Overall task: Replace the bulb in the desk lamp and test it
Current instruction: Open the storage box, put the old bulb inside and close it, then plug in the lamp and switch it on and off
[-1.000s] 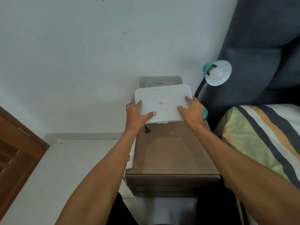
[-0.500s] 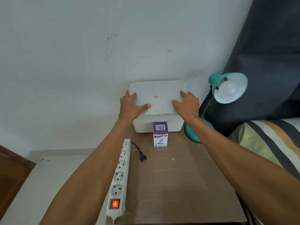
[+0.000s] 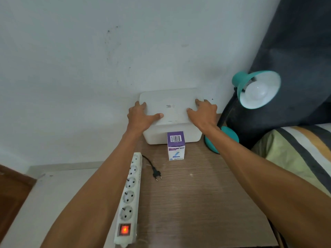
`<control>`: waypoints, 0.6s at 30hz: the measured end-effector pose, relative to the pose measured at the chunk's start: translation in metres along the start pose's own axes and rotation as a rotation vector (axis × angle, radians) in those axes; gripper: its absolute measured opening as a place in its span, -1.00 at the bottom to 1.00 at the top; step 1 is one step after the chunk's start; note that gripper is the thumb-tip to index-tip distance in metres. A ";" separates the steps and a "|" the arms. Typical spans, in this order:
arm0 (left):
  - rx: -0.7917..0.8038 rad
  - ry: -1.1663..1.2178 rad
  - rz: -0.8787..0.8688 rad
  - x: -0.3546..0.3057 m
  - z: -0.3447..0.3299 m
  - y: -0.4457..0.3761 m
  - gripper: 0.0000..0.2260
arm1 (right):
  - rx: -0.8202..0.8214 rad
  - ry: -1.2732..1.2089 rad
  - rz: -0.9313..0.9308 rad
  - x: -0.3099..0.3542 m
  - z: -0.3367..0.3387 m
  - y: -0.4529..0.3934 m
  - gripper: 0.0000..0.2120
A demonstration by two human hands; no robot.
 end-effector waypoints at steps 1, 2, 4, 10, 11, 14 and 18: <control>0.010 0.000 0.000 0.000 0.000 0.000 0.08 | 0.003 0.011 0.001 0.000 0.001 0.000 -0.40; 0.026 0.002 -0.003 -0.001 -0.001 0.000 0.06 | 0.015 0.026 -0.001 0.000 0.001 -0.001 -0.40; 0.056 0.002 -0.018 -0.004 0.001 0.002 -0.05 | 0.038 0.062 -0.008 0.003 0.003 0.000 -0.42; 0.019 0.118 -0.041 0.001 0.017 0.039 -0.20 | -0.230 0.036 0.208 0.045 0.026 0.029 -0.66; 0.001 0.152 -0.052 0.003 0.021 0.050 -0.25 | -0.220 0.017 0.243 0.054 0.023 0.039 -0.69; -0.026 0.251 -0.088 0.018 0.030 0.089 -0.41 | -0.121 -0.032 0.300 0.076 0.004 0.073 -0.72; -0.034 0.270 -0.072 0.057 0.037 0.135 -0.39 | 0.042 -0.036 0.350 0.090 -0.031 0.127 -0.74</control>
Point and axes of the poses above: each hand's wrist, its own y-axis away from the middle knuckle, its own z-axis out of the back of the hand, x = y × z, the point moved 7 cm from there along -y, towards the middle knuckle, and after that the axes turned 7 degrees about -x, right-handed, at the moved point
